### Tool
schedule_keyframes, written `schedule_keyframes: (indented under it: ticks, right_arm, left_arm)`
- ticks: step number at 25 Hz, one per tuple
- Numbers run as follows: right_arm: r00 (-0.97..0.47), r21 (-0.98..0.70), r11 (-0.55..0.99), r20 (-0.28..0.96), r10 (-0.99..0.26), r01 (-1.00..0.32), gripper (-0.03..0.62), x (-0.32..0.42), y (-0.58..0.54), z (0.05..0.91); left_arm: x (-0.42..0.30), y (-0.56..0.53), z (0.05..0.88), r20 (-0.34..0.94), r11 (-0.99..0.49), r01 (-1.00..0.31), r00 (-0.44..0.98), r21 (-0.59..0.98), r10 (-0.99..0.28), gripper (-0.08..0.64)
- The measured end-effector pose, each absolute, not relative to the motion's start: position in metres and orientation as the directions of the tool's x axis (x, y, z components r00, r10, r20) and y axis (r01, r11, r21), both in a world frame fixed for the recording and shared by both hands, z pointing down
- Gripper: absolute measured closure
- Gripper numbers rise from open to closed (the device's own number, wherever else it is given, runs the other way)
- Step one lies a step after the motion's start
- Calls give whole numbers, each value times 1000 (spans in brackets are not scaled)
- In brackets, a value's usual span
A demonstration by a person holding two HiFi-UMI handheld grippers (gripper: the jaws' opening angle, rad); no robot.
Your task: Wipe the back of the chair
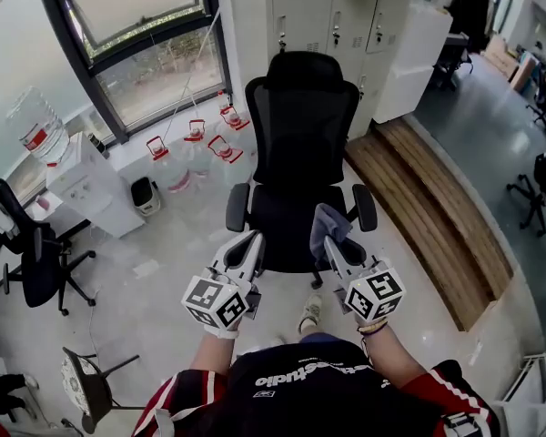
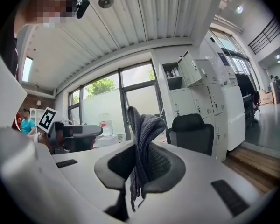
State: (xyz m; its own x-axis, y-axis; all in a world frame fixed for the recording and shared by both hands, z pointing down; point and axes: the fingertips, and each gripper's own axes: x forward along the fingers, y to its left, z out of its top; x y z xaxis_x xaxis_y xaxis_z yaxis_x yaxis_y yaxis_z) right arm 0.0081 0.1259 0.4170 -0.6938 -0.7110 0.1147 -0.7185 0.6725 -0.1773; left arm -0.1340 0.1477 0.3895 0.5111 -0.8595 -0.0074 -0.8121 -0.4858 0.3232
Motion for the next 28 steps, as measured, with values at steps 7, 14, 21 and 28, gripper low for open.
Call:
schedule_keyframes:
  ticks: [7, 14, 21, 28]
  right_arm:
    - [-686, -124, 675, 88, -722, -727, 532, 14, 170, 390]
    - [-657, -77, 653, 78, -749, -753, 532, 63, 182, 371]
    - [-631, -96, 625, 49, -775, -775, 534, 100, 205, 364]
    - [-654, -102, 648, 36, -756, -755, 534, 103, 218, 357]
  left_arm:
    - [-129, 186, 370, -15, -506, -813, 525, 290, -851, 535]
    - [-106, 205, 356, -18, -489, -829, 504, 272, -863, 535]
    - [-49, 218, 348, -21, -541, -793, 558, 279, -829, 535]
    - [-31, 222, 342, -27, -557, -788, 571, 262, -821, 535]
